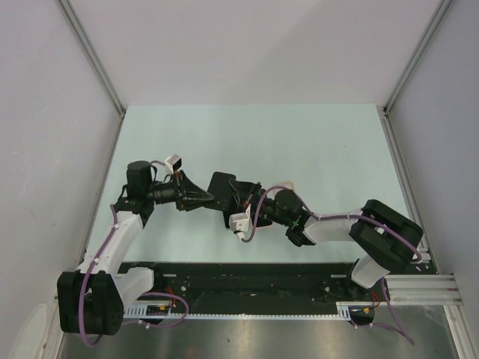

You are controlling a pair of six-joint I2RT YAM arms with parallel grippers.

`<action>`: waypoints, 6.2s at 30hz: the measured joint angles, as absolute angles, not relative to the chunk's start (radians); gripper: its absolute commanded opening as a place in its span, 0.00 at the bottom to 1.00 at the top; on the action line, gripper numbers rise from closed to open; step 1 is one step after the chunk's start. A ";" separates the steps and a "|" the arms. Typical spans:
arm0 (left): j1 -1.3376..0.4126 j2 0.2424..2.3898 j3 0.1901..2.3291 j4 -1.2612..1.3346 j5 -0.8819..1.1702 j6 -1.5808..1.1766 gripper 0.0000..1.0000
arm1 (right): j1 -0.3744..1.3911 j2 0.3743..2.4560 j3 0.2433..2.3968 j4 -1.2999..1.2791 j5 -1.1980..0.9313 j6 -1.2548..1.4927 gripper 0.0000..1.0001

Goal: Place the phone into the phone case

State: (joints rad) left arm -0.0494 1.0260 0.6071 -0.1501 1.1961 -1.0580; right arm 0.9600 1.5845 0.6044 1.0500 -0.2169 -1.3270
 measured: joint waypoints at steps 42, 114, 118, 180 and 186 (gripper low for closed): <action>-0.456 1.319 0.923 -0.213 0.422 -0.629 0.64 | 0.371 1.412 1.121 -0.602 -0.245 0.110 0.00; -0.664 2.173 1.544 -0.344 0.384 -0.594 0.00 | 0.366 1.906 1.365 -0.982 -0.269 0.160 0.33; -0.666 2.171 1.544 -0.347 0.392 -0.594 0.02 | 0.353 1.897 1.331 -0.951 -0.268 0.197 0.32; -0.680 2.214 1.564 -0.301 0.442 -0.646 0.02 | 0.313 1.945 1.327 -0.686 -0.027 0.385 0.09; -0.674 2.214 1.529 -0.255 0.460 -0.674 0.02 | 0.336 1.953 1.340 -0.701 0.021 0.408 0.11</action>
State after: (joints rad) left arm -0.6739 2.2139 1.5291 -0.2550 0.4603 -0.6739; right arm 0.3363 1.9526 1.3396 -0.7006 0.0208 0.4084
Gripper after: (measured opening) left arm 0.018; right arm 0.094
